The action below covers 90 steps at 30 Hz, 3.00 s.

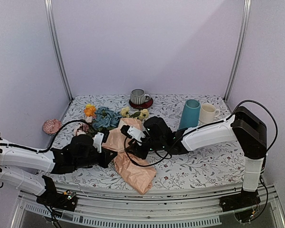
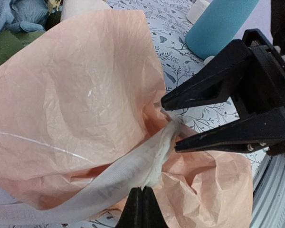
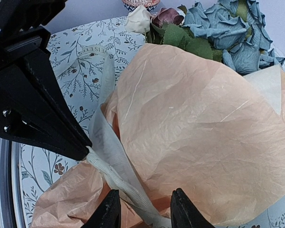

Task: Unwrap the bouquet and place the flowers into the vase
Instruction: Untie the half-tied ribbon from the folded wrapping paper.

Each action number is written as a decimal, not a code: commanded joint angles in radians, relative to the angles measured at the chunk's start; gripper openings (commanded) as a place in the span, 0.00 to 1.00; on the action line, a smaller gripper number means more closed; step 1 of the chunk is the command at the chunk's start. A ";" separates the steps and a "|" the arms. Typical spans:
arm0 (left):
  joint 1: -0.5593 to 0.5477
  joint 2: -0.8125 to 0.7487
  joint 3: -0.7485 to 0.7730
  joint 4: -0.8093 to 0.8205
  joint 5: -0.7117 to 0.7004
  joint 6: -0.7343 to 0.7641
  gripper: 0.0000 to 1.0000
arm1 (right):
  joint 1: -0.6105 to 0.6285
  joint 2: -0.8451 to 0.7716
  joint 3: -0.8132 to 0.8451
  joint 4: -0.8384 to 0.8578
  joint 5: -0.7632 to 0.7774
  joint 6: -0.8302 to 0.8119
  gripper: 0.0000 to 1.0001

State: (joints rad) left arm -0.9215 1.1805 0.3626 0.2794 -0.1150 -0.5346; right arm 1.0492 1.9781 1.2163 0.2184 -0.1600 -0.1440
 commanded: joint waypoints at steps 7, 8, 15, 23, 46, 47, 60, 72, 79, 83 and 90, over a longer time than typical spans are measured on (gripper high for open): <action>0.008 -0.039 -0.017 -0.061 -0.101 -0.054 0.00 | 0.005 -0.024 -0.056 0.006 0.203 0.021 0.23; 0.009 -0.048 -0.022 -0.071 -0.112 -0.064 0.00 | 0.004 -0.036 -0.074 0.019 0.236 0.026 0.20; 0.027 -0.097 -0.051 -0.148 -0.165 -0.116 0.00 | -0.038 -0.151 -0.229 0.101 0.314 0.087 0.14; 0.035 -0.133 -0.078 -0.148 -0.114 -0.112 0.03 | -0.072 -0.224 -0.304 0.117 0.207 0.088 0.22; 0.038 0.022 0.049 -0.111 -0.043 -0.005 0.26 | 0.030 -0.050 -0.035 -0.036 0.119 -0.135 0.44; 0.039 0.030 0.054 -0.112 -0.046 -0.006 0.24 | 0.031 -0.049 -0.035 -0.037 0.121 -0.143 0.42; 0.039 0.025 0.066 -0.118 -0.059 -0.008 0.00 | 0.049 -0.021 -0.015 -0.044 0.155 -0.194 0.33; 0.039 0.033 0.073 -0.124 -0.059 -0.018 0.00 | 0.093 -0.017 0.034 -0.030 0.179 -0.266 0.37; 0.045 0.035 0.072 -0.119 -0.052 -0.024 0.00 | 0.099 -0.007 0.042 -0.041 0.149 -0.289 0.30; 0.049 0.037 0.073 -0.117 -0.048 -0.025 0.00 | 0.098 0.021 0.073 -0.070 0.160 -0.293 0.29; 0.059 0.036 0.070 -0.117 -0.038 -0.032 0.00 | 0.100 0.055 0.105 -0.104 0.181 -0.314 0.29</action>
State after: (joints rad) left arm -0.8803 1.2148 0.4107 0.1555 -0.1646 -0.5549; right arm 1.1408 2.0045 1.2934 0.1471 0.0059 -0.4385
